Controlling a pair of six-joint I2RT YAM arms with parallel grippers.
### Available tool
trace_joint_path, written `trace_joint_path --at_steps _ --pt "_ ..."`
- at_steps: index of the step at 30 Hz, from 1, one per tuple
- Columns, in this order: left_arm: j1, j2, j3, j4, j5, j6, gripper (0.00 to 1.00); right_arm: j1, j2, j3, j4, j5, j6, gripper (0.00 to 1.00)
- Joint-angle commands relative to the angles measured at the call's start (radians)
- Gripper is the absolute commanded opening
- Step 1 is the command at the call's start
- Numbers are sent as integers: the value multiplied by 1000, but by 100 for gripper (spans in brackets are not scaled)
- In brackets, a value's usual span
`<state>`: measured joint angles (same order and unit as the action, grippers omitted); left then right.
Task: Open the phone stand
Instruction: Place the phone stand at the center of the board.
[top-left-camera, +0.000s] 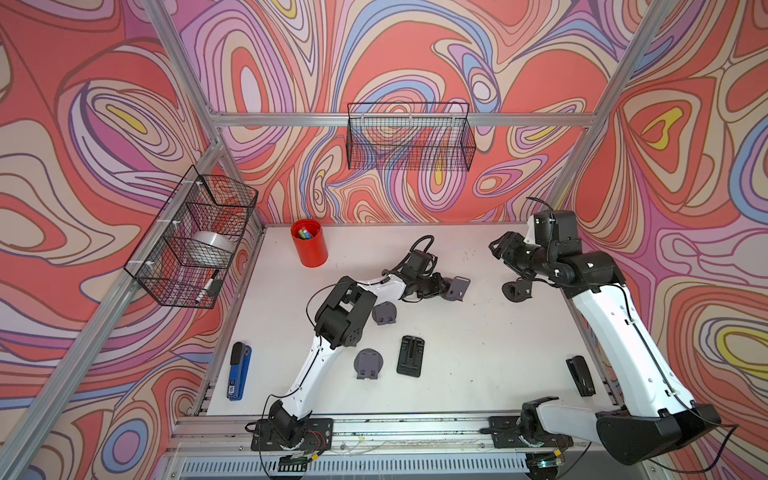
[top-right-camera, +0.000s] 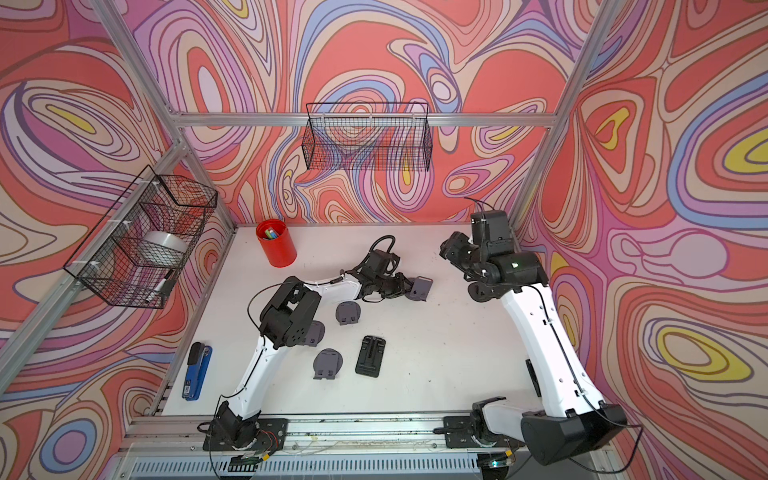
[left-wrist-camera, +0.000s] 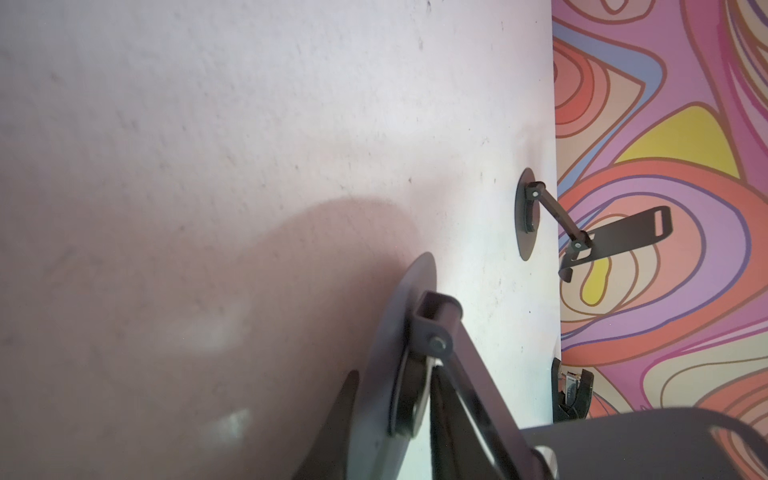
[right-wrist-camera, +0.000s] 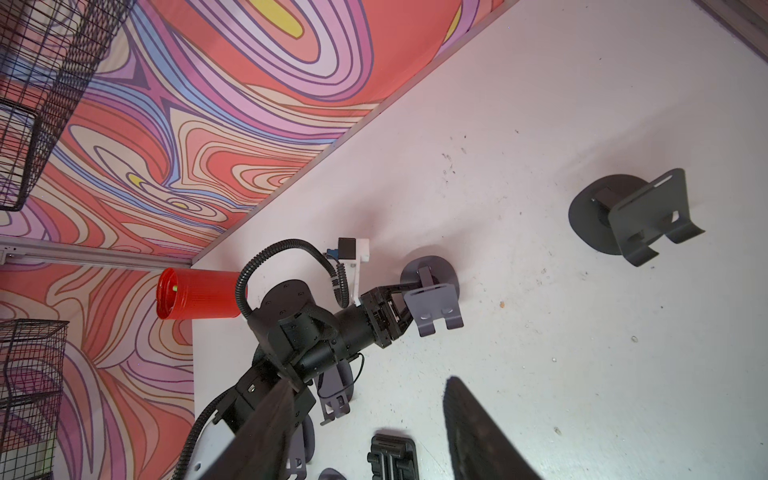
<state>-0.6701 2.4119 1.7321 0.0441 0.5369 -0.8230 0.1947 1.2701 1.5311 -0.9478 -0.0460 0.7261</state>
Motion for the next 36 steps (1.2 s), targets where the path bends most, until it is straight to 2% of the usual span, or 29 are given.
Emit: trace_joint_path --at_steps 1,14,24,32,36 --pt "17 -22 -25 -102 -40 27 27 -7 -23 -11 18 -8 4 59" --pt "43 -90 -158 -87 -51 38 29 -8 -29 -40 43 -32 25 59" --pt "59 -139 -199 -123 -57 66 29 -7 -25 -73 58 -44 20 59" --pt "63 -257 -186 -274 -133 157 30 -3 9 -107 31 -42 -53 58" --pt "64 -357 -215 -302 -184 192 31 42 38 -111 -7 4 -87 58"
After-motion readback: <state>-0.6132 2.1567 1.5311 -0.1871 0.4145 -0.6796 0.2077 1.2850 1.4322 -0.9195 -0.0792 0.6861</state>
